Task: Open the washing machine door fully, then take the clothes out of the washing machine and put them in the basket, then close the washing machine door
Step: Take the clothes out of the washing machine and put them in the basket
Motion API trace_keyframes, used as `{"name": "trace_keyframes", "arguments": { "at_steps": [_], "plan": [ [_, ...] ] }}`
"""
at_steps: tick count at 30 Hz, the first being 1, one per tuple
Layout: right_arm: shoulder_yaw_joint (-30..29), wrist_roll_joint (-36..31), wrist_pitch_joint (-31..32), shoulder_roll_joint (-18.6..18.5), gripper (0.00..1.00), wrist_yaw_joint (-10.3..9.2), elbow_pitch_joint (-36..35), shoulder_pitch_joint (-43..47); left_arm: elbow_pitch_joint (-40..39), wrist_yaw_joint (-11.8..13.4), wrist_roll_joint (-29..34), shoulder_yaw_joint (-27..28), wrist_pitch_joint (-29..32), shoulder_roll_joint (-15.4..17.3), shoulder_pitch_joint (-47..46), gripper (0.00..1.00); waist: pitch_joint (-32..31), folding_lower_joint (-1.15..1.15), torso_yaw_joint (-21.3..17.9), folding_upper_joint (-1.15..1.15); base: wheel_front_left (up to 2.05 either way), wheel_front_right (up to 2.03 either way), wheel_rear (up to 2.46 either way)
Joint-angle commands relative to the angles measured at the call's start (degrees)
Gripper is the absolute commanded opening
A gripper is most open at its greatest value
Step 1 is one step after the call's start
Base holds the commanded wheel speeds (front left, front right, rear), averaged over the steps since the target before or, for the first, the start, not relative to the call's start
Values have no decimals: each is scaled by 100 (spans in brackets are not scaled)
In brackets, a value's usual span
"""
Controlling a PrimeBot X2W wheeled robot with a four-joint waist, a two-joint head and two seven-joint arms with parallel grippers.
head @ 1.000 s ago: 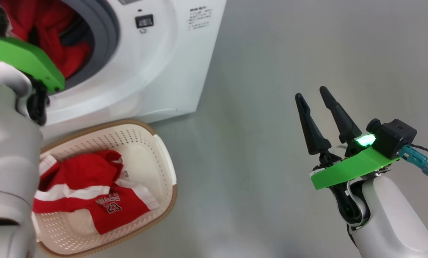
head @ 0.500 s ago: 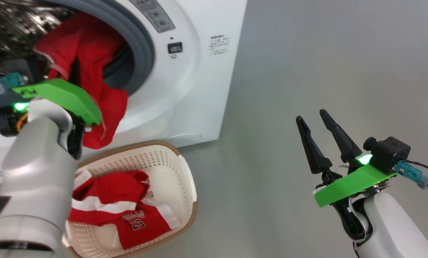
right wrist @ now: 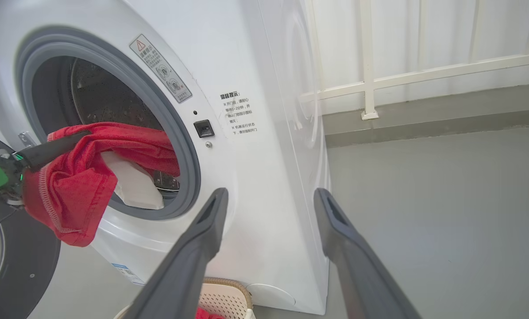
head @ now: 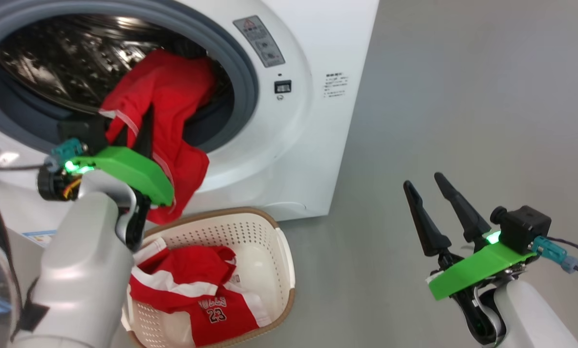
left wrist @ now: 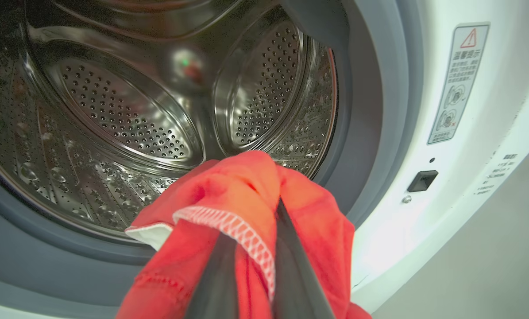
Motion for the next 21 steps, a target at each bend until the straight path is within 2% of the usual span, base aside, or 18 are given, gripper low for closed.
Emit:
{"name": "trace_keyframes", "arguments": {
  "at_steps": [1, 8, 10, 11, 21],
  "plan": [
    [106, 117, -68, -30, 100, 9, -101, 108, -335, 20, 36, 89, -90, 245, 90, 0, -189, 0, 152, 0, 0, 0, 0],
    [105, 136, -68, -50, 100, 9, -68, 230, -1556, 266, 117, 5, -18, 392, 815, 0, -422, 0, 278, 0, 0, 0, 0],
    [107, 141, -68, -57, 100, 9, -60, 281, -2294, 428, 112, -20, 212, 499, 1228, 0, -491, 0, 328, 0, 0, 0, 0],
    [107, 141, -68, -57, 100, 9, -60, 281, -2294, 428, 112, -20, 212, 499, 1228, 0, -491, 0, 328, 0, 0, 0, 0],
    [144, 165, -68, -77, 100, 9, -73, 281, -4265, 921, -23, -11, 897, 789, 2511, 0, -514, 0, 364, 0, 0, 0, 0]
  ]
}}
